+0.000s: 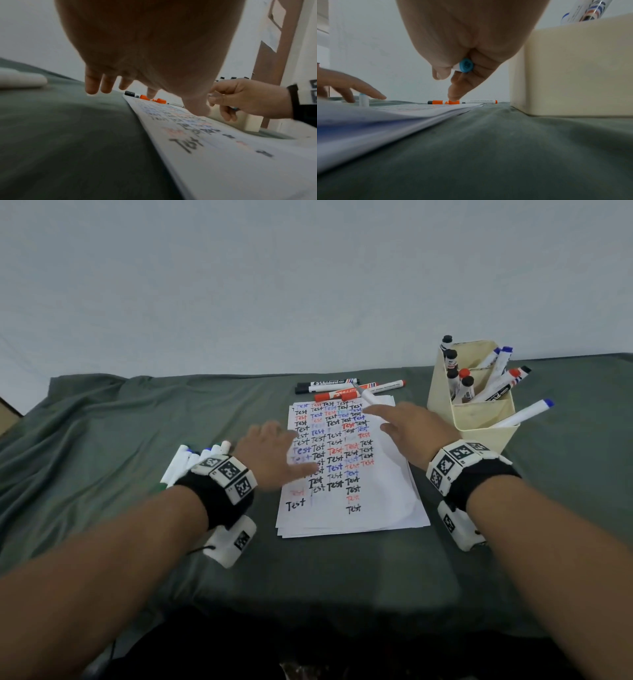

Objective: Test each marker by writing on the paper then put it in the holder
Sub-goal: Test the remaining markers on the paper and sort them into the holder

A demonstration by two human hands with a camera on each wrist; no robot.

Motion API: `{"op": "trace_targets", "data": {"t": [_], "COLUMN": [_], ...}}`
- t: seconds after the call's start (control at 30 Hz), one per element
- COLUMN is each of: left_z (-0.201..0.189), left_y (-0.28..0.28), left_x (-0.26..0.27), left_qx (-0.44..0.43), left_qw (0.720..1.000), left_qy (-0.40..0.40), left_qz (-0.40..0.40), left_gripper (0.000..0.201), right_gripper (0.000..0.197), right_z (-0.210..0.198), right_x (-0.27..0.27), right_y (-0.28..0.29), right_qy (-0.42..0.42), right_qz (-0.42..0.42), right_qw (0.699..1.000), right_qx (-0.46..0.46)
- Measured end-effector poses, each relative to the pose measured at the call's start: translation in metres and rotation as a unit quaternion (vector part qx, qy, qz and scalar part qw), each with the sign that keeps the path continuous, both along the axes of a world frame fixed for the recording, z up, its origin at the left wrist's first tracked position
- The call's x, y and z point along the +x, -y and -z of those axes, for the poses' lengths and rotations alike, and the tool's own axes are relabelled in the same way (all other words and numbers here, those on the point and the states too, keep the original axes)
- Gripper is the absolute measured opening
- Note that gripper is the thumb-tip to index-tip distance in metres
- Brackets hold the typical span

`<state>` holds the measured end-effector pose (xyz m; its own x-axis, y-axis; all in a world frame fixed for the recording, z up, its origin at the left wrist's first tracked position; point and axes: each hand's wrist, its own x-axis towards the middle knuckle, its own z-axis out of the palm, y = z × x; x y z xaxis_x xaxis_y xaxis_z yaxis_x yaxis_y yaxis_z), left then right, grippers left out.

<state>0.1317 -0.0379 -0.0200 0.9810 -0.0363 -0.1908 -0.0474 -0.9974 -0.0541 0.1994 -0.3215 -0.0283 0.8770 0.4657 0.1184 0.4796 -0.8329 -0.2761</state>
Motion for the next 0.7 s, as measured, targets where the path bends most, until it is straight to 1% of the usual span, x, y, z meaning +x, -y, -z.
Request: {"op": "trace_targets", "data": {"t": [0.07, 0.1, 0.13, 0.23, 0.27, 0.3, 0.33, 0.37, 0.4, 0.43, 0.47, 0.5, 0.53, 0.57, 0.6, 0.63, 0.7], "left_z": [0.008, 0.011, 0.014, 0.022, 0.023, 0.024, 0.024, 0.025, 0.025, 0.025, 0.026, 0.026, 0.025, 0.024, 0.024, 0.023, 0.022], "left_y": [0.011, 0.014, 0.017, 0.02, 0.019, 0.018, 0.018, 0.017, 0.017, 0.018, 0.019, 0.02, 0.02, 0.021, 0.021, 0.021, 0.022], "left_x": [-0.01, -0.014, -0.017, -0.022, -0.022, -0.022, -0.021, -0.021, -0.021, -0.021, -0.022, -0.023, -0.023, -0.023, -0.023, -0.023, -0.024], "left_qx": [-0.025, -0.028, -0.024, -0.012, -0.014, -0.017, -0.019, -0.021, -0.023, -0.026, -0.028, -0.031, -0.035, -0.04, -0.045, -0.049, -0.055], "left_qw": [0.997, 0.995, 0.995, 0.994, 0.994, 0.993, 0.993, 0.993, 0.993, 0.993, 0.993, 0.993, 0.992, 0.992, 0.992, 0.992, 0.992], "left_qy": [-0.069, -0.088, -0.097, -0.103, -0.108, -0.113, -0.116, -0.116, -0.114, -0.112, -0.11, -0.111, -0.112, -0.112, -0.11, -0.107, -0.1], "left_qz": [-0.026, -0.028, -0.027, -0.03, -0.031, -0.031, -0.031, -0.031, -0.032, -0.032, -0.033, -0.035, -0.038, -0.041, -0.043, -0.044, -0.045], "left_gripper": [0.107, 0.109, 0.111, 0.112, 0.113, 0.114, 0.115, 0.116, 0.117, 0.119, 0.12, 0.122, 0.123, 0.124, 0.124, 0.124, 0.124], "right_gripper": [0.035, 0.037, 0.045, 0.087, 0.093, 0.089, 0.077, 0.058, 0.037, 0.021, 0.014, 0.014, 0.018, 0.023, 0.029, 0.034, 0.035], "right_z": [0.0, -0.001, -0.003, -0.012, -0.016, -0.019, -0.021, -0.024, -0.025, -0.026, -0.026, -0.024, -0.02, -0.014, -0.008, -0.001, 0.012], "right_x": [0.0, -0.001, -0.002, -0.011, -0.013, -0.016, -0.019, -0.023, -0.028, -0.034, -0.041, -0.047, -0.052, -0.056, -0.059, -0.062, -0.067], "right_y": [0.0, 0.0, 0.0, 0.003, 0.003, 0.004, 0.004, 0.003, 0.002, 0.0, -0.004, -0.008, -0.012, -0.016, -0.02, -0.023, -0.027], "right_qy": [0.004, -0.001, -0.01, -0.034, -0.035, -0.031, -0.025, -0.029, -0.051, -0.096, -0.154, -0.212, -0.256, -0.282, -0.295, -0.302, -0.304], "right_qz": [0.005, 0.004, -0.003, -0.04, -0.038, -0.025, -0.007, 0.009, 0.017, 0.021, 0.022, 0.026, 0.037, 0.055, 0.074, 0.088, 0.109], "right_qw": [1.0, 1.0, 0.999, 0.994, 0.99, 0.986, 0.977, 0.959, 0.924, 0.87, 0.802, 0.731, 0.673, 0.634, 0.611, 0.598, 0.591], "right_qx": [0.001, 0.015, 0.037, 0.1, 0.128, 0.164, 0.213, 0.283, 0.378, 0.483, 0.576, 0.649, 0.693, 0.717, 0.73, 0.737, 0.739]}}
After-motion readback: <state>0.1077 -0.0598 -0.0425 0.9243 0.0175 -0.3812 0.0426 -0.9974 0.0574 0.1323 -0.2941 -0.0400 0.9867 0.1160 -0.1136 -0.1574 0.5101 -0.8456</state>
